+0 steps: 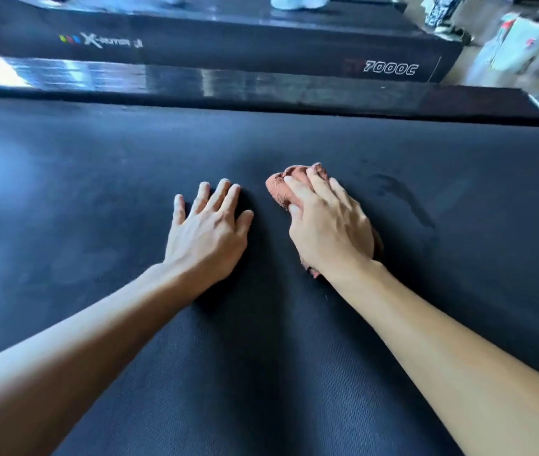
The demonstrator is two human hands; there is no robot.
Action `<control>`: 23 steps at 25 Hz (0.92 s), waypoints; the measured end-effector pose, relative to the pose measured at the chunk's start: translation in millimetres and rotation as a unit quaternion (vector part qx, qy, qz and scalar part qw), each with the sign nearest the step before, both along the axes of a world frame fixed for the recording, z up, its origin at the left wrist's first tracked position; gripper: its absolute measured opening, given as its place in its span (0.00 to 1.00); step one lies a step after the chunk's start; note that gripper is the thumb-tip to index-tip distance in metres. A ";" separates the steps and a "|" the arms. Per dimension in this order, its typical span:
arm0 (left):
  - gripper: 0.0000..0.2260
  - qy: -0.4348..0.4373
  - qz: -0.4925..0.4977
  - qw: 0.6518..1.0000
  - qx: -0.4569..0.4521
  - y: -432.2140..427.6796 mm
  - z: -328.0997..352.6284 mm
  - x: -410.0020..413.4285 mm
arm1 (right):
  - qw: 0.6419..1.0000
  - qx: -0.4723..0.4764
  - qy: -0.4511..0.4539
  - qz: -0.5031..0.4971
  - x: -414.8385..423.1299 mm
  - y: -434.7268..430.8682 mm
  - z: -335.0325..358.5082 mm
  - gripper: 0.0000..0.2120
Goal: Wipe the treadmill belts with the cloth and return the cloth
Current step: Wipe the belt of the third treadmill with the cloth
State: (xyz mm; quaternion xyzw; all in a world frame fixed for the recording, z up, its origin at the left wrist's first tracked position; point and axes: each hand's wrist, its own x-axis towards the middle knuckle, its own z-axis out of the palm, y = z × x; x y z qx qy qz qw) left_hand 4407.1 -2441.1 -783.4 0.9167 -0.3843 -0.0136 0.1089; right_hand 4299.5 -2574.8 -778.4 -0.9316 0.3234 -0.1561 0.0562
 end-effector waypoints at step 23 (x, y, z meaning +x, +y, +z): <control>0.23 -0.078 -0.021 0.996 -0.041 -83.3 -13.2 71.3 | 0.999 0.029 -0.033 -0.018 130.7 -140.7 6.4 0.17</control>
